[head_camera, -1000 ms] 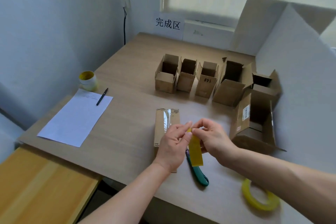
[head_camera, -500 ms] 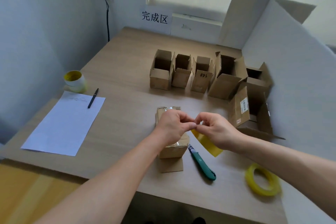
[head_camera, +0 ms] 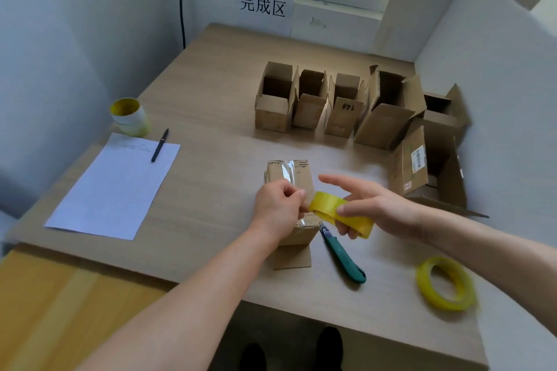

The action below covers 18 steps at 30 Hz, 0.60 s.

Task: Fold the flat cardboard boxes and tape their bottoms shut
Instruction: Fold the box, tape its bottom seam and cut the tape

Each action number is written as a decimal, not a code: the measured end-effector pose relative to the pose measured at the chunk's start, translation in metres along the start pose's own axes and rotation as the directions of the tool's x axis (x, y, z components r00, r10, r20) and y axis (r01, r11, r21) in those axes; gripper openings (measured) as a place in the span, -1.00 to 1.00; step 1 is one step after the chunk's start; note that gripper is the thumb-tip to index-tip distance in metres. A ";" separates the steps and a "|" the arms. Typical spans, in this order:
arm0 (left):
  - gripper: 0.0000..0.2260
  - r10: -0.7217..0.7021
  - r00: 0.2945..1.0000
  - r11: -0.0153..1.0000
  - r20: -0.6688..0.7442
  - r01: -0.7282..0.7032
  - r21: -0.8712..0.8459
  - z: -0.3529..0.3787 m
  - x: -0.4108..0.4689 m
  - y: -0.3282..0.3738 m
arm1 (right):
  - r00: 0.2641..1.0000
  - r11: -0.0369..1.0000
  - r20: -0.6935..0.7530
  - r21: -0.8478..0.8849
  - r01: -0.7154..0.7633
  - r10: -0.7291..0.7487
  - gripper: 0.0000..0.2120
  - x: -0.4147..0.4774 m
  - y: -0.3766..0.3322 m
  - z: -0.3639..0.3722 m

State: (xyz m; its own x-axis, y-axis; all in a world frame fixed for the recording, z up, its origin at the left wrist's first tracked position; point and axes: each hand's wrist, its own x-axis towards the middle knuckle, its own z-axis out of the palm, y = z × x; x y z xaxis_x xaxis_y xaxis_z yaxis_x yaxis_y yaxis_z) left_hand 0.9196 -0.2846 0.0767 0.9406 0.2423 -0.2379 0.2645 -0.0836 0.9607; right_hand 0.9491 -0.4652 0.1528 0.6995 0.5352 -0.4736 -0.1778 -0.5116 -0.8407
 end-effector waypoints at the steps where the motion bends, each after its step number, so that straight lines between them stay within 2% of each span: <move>1: -0.81 -0.004 0.999 1.000 -0.040 0.004 0.001 -0.003 -0.001 -0.005 | 1.000 0.998 -0.010 -0.055 0.000 -0.001 -0.30 0.002 0.002 -0.004; 2: -0.80 -0.010 0.995 1.000 -0.096 0.012 0.016 -0.008 -0.003 -0.010 | 1.000 0.978 -0.018 -0.208 -0.001 -0.003 -0.34 0.004 0.004 -0.008; 3: -0.79 -0.016 0.987 0.999 -0.160 0.023 0.041 -0.013 -0.004 -0.017 | 0.999 0.892 -0.030 -0.451 -0.024 0.012 -0.39 0.007 0.008 -0.011; 4: -0.79 -0.015 0.977 0.997 -0.214 0.033 0.077 -0.019 -0.006 -0.025 | 0.998 0.719 -0.063 -0.692 -0.060 0.023 -0.44 0.009 0.012 -0.013; 5: -0.78 -0.014 0.970 0.992 -0.244 0.044 0.119 -0.024 -0.010 -0.033 | 0.994 0.548 -0.112 -0.831 -0.100 0.012 -0.46 0.011 0.019 -0.012; 6: -0.78 -0.010 0.968 0.986 -0.250 0.051 0.157 -0.027 -0.014 -0.039 | 0.989 0.473 -0.147 -0.872 -0.129 -0.001 -0.46 0.013 0.025 -0.012; 8: -0.78 -0.029 0.969 0.978 -0.245 0.078 0.191 -0.028 -0.022 -0.048 | 0.989 0.467 -0.149 -0.875 -0.127 -0.011 -0.46 0.018 0.037 -0.006; 12: -0.77 -0.037 0.972 0.971 -0.234 0.090 0.221 -0.025 -0.028 -0.062 | 0.988 0.334 -0.138 -0.936 -0.109 -0.063 -0.46 0.033 0.064 0.002; 18: -0.78 -0.031 0.966 0.970 -0.258 0.092 0.226 -0.022 -0.032 -0.075 | 0.991 0.289 -0.099 -0.955 -0.070 -0.090 -0.54 0.039 0.075 0.005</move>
State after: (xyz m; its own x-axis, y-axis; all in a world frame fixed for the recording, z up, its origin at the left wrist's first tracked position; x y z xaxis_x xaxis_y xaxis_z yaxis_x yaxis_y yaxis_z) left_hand 0.8651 -0.2643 0.0155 0.8449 0.4864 -0.2227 0.3911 -0.2775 0.8775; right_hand 0.9595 -0.4791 0.0694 0.7779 0.5095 -0.3678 0.5607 -0.8270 0.0405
